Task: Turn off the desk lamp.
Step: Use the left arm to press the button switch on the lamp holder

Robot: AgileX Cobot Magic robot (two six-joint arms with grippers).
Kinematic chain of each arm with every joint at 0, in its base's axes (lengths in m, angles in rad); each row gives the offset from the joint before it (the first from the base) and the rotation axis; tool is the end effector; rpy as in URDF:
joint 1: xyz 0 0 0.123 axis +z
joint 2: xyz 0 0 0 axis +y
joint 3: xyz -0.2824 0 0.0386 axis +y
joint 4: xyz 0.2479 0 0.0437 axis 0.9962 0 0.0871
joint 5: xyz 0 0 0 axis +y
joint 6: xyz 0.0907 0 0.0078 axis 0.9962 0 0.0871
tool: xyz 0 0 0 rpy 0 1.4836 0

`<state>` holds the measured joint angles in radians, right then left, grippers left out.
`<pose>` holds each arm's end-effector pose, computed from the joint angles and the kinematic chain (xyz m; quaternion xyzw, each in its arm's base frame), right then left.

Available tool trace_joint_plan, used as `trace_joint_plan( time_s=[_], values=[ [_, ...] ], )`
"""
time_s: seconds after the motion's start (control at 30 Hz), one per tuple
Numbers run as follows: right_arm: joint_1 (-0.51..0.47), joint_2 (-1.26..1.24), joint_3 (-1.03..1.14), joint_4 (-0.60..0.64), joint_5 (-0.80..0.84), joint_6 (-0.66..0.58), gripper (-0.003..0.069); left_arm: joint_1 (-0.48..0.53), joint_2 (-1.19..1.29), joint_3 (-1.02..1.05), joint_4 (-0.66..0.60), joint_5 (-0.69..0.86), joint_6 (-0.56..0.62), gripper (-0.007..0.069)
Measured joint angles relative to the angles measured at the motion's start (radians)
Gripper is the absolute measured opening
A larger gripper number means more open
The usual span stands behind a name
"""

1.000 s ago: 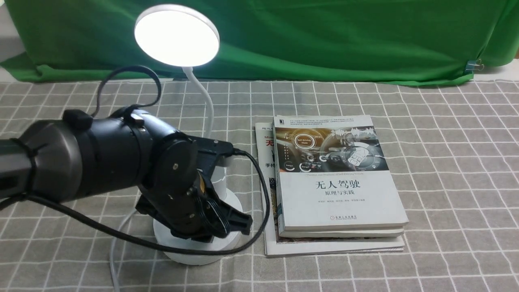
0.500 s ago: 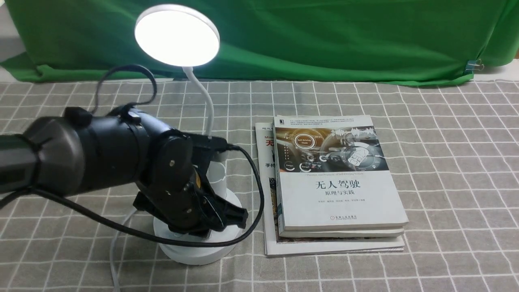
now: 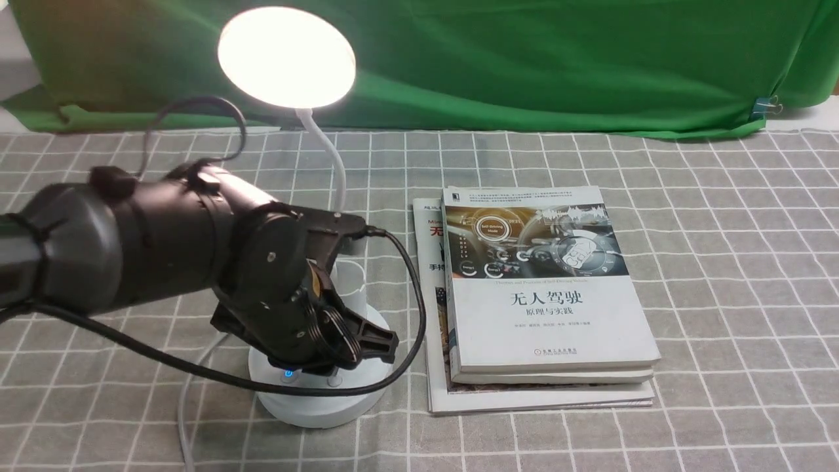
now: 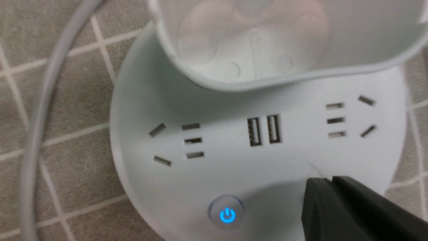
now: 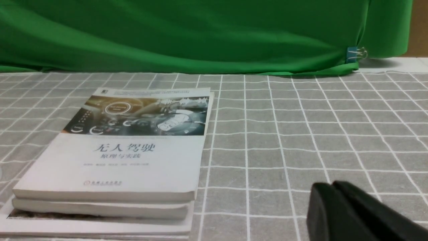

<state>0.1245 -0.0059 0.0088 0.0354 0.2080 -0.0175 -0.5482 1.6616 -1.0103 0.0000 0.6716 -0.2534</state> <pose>0.0552 0.0076 0.1916 -0.0426 0.7482 0.0496 0.6602 0.2710 -0.1655 0.1992 0.1448 0.9753 -0.0651 0.1535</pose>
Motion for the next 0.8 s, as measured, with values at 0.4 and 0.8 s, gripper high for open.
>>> trace_joint_plan(
  time_s=[0.4, 0.8],
  values=[
    [0.0, 0.0, 0.0, 0.0, 0.0, 0.0, 0.0036, -0.003, 0.05, 0.0, -0.016, -0.013, 0.001, 0.0001],
    [0.0, 0.0, 0.0, 0.0, 0.0, 0.0, 0.0036, -0.004, 0.014, 0.002, -0.015, -0.002, 0.018, 0.0001]
  ],
)
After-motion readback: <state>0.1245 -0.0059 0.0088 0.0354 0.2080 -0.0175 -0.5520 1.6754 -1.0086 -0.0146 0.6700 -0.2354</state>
